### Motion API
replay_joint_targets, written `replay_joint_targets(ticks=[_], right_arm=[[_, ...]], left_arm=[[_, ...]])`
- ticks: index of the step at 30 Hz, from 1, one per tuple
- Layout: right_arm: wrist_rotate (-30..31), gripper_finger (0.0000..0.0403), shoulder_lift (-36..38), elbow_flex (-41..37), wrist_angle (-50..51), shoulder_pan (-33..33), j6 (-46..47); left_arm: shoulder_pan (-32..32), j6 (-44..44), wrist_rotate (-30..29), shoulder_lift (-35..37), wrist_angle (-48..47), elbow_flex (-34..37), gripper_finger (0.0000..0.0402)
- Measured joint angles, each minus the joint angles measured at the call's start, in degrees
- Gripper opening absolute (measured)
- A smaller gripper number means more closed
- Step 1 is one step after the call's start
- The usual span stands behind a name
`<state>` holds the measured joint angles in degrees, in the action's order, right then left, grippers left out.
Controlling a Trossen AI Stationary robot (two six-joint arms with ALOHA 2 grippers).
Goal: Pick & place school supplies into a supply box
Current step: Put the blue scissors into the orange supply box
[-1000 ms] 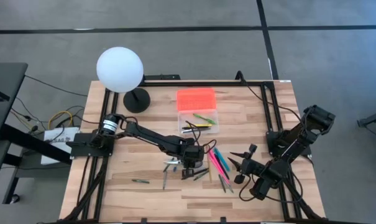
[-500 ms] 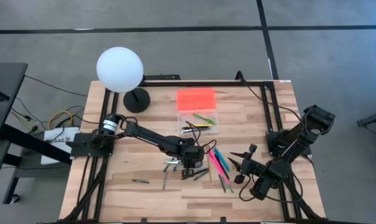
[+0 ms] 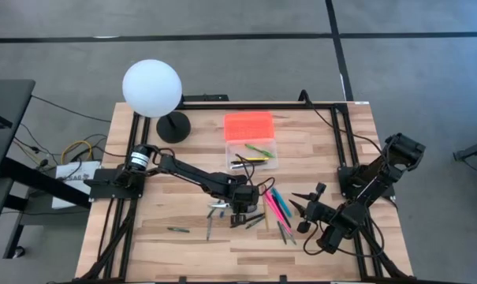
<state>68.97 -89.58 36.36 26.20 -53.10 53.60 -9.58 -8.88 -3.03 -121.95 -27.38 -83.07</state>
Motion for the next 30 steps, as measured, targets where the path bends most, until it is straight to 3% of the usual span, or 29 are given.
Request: replay_joint_targets(ticks=[30], right_arm=[[-0.13,0.0111,0.0,-0.02,-0.02,0.0,-0.02]], left_arm=[[0.36,4.78,-4.29,-0.31,-6.94,-10.84,0.0085]])
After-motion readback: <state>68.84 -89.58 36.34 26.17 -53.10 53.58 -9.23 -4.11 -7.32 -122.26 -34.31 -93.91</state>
